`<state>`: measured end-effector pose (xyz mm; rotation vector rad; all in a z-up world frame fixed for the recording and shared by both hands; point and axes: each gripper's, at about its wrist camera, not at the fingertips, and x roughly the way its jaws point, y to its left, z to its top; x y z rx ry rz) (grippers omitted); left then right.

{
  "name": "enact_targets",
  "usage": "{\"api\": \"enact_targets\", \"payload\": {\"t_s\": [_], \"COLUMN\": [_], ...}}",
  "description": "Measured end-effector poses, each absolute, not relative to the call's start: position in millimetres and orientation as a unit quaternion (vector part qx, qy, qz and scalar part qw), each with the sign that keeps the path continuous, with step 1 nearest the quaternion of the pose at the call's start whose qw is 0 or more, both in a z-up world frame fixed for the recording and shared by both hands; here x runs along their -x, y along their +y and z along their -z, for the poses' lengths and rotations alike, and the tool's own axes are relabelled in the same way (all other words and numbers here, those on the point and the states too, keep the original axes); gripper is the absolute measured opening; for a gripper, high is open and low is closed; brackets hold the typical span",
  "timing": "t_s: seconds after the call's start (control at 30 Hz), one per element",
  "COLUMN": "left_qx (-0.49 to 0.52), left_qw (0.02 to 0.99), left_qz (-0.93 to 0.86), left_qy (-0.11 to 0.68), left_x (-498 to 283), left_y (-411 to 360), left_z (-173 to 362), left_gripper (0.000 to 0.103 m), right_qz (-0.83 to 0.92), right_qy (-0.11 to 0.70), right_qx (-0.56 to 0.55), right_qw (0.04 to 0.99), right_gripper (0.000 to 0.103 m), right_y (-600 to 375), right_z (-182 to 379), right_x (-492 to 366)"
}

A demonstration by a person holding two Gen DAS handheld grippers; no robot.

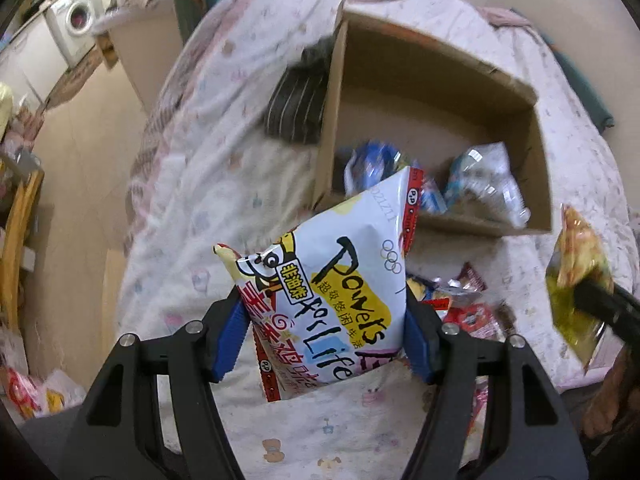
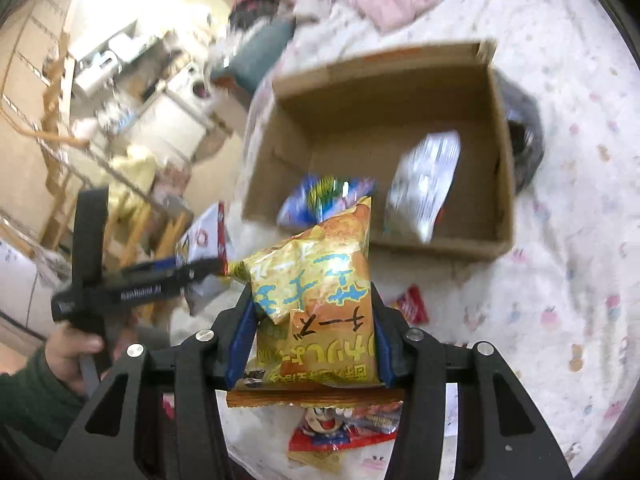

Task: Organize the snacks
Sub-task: 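Carry both bags over the box and lower them inside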

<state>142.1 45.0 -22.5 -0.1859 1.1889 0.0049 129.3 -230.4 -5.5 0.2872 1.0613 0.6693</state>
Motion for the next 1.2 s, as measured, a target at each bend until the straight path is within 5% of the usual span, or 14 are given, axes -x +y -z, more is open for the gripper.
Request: {"api": "enact_targets", "payload": {"t_s": [0.37, 0.77, 0.97, 1.2], "left_qx": [0.035, -0.005, -0.029, -0.042], "left_qw": [0.851, 0.843, 0.840, 0.842], "left_qz": [0.032, 0.042, 0.046, 0.048], "left_qy": [0.523, 0.537, 0.541, 0.536], "left_x": [-205, -282, -292, -297], "left_y": [14, -32, -39, -40], "left_z": [-30, 24, 44, 44], "left_gripper": [0.063, 0.063, 0.063, 0.066], "right_qz": [-0.268, -0.225, -0.162, -0.180], "right_qy": [0.441, 0.514, 0.506, 0.484], "right_qx": [-0.162, -0.134, -0.013, -0.074], "right_qw": [0.841, 0.817, 0.847, 0.853], "right_gripper": [0.052, 0.052, 0.052, 0.052], "right_y": [-248, -236, -224, -238], "right_z": [-36, 41, 52, 48], "right_x": [-191, -276, -277, -283]}}
